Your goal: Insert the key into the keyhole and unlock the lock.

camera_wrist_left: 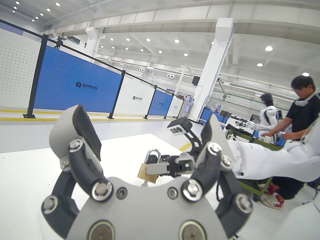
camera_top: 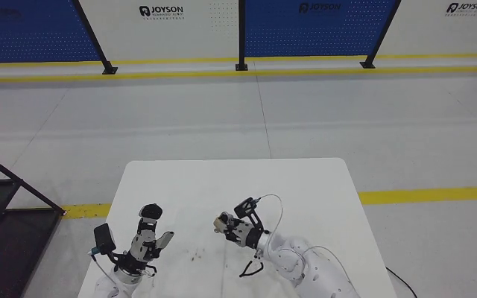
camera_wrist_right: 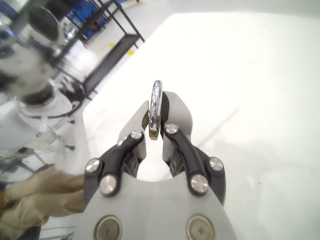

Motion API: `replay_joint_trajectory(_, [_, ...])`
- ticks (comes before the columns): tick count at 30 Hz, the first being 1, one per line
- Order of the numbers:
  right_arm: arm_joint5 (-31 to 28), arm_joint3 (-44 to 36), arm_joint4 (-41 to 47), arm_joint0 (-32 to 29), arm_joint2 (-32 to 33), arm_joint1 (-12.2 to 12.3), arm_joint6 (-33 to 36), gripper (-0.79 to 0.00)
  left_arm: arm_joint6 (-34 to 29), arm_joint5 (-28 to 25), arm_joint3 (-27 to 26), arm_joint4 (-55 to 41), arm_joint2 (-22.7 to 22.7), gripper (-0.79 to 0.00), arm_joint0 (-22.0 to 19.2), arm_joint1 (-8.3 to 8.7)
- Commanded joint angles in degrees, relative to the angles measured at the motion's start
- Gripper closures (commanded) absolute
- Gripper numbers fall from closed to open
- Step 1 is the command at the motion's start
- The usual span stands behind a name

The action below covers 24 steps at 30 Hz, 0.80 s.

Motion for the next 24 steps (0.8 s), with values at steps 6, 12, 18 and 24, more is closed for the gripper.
replay_joint_trajectory(6, [1.5, 5.6, 0.3, 5.2, -5.9, -1.6, 10.1, 0.000, 0.0, 0.0, 0.0, 0.0, 0.0, -0.785, 0.0, 0.00])
replay_joint_trajectory(12, [-0.4, 8.2, 4.5, 7.9, -7.7, -2.6, 13.1, -0.336, 0.0, 0.0, 0.0, 0.0, 0.0, -0.785, 0.0, 0.00])
replay_joint_trajectory(18, [-1.3, 9.4, -0.2, 8.9, -9.4, -2.7, 11.4, -0.785, 0.0, 0.0, 0.0, 0.0, 0.0, -0.785, 0.0, 0.00])
replay_joint_trajectory(24, [-2.0, 8.2, -3.1, 7.8, -9.4, -2.3, 7.2, -0.785, 0.0, 0.0, 0.0, 0.0, 0.0, -0.785, 0.0, 0.00])
